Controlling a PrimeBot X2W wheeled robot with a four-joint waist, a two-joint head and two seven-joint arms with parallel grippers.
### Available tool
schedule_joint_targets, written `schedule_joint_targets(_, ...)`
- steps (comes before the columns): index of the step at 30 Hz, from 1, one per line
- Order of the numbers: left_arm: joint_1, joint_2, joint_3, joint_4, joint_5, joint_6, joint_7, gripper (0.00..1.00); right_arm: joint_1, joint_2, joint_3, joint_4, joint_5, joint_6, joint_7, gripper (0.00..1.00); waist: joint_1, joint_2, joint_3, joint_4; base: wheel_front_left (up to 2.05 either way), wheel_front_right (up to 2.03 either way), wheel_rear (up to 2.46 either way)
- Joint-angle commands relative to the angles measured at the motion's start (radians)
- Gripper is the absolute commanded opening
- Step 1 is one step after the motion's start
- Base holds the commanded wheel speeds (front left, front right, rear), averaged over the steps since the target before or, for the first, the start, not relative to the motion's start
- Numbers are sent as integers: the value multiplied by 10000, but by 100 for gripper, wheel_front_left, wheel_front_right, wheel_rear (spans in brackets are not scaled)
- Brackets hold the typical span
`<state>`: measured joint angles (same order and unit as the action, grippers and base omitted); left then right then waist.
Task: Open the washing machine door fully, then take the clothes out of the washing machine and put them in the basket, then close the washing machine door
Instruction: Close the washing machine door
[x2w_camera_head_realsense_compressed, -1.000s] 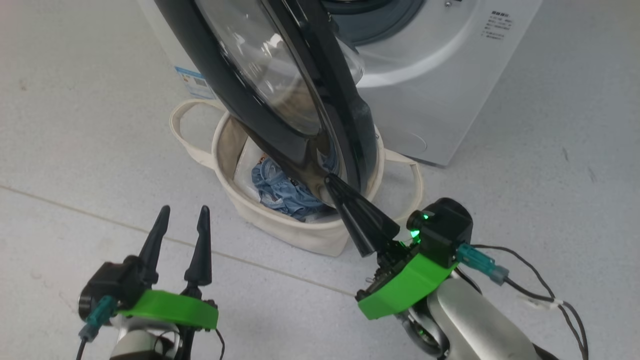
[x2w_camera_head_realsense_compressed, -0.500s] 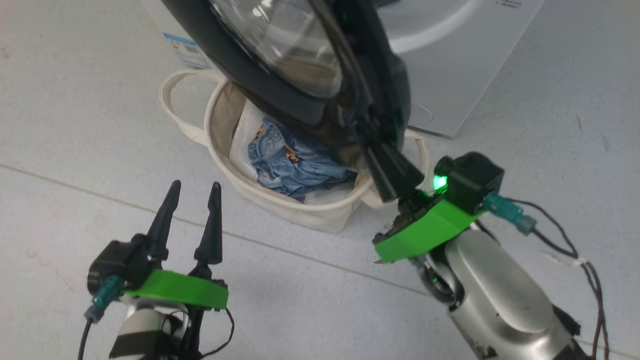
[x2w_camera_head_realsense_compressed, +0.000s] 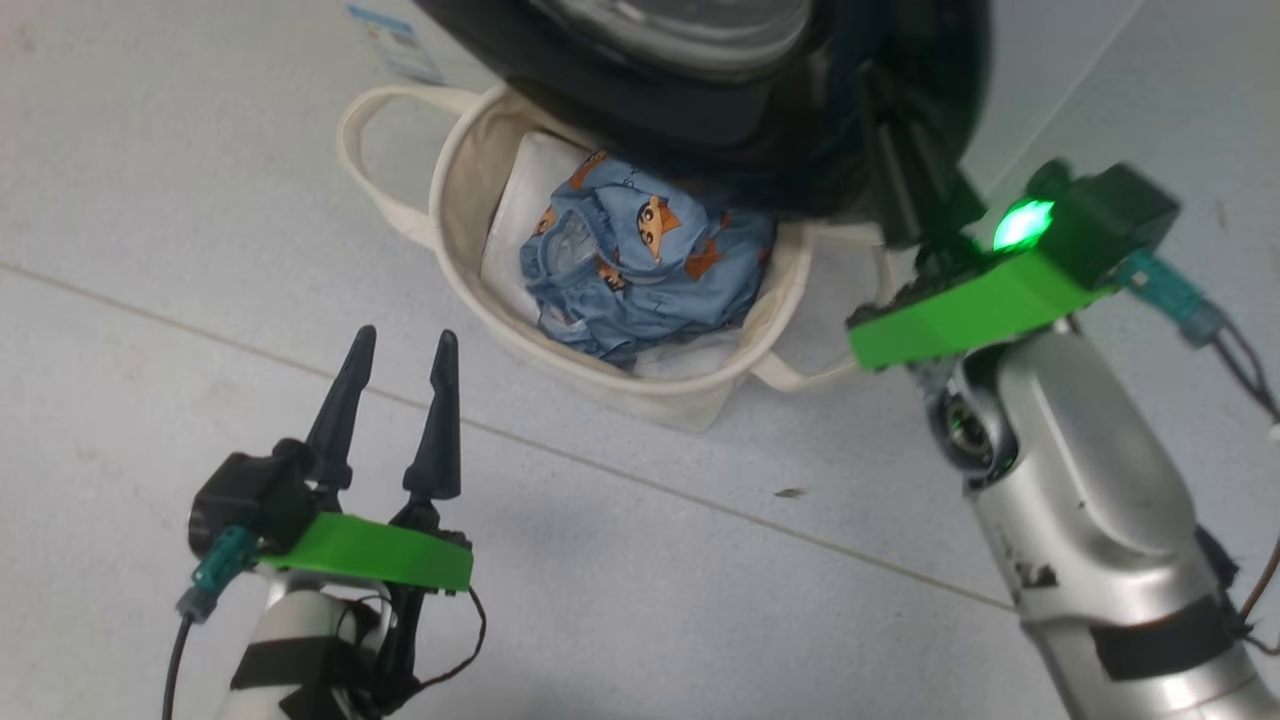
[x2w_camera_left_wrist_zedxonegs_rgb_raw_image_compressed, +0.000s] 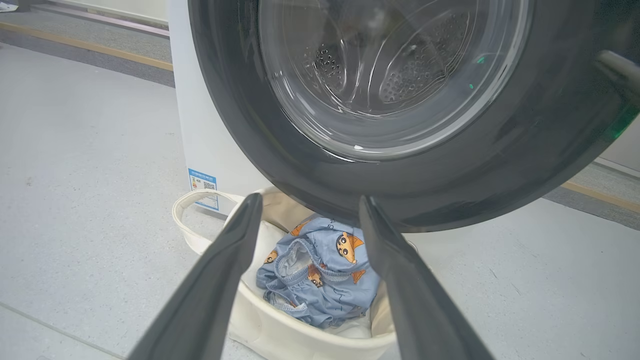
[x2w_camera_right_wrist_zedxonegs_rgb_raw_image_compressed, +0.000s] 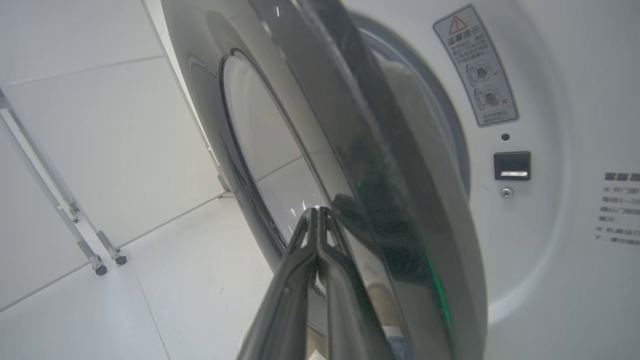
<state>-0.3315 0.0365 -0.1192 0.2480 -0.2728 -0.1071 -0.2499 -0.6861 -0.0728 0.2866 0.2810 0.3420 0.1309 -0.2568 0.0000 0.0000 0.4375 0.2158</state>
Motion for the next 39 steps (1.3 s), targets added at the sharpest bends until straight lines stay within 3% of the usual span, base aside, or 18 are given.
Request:
schedule_joint_targets(1, -144, 138, 193, -328, -74, 68, -118, 100, -302, 225, -48, -208, -19, -2, -49, 0, 0, 0, 185, 153, 0, 0, 0)
schedule_joint_targets(13, -332, 137, -400, -491, -528, 420, -118, 100, -1653, 225, -1473, 509, -293, -2, -49, 0, 0, 0, 900, 599, 0, 0, 0)
schedule_joint_targets(26, -552, 137, -872, -594, -865, 694, -118, 100, -2958, 225, -2307, 1216, -293, -2, -49, 0, 0, 0, 1419, 853, 0, 0, 0)
schedule_joint_targets(39, -690, 137, -912, -596, -864, 754, -118, 100, -2987, 225, -2219, 1065, -187, -2, -49, 0, 0, 0, 1437, 748, 0, 0, 0)
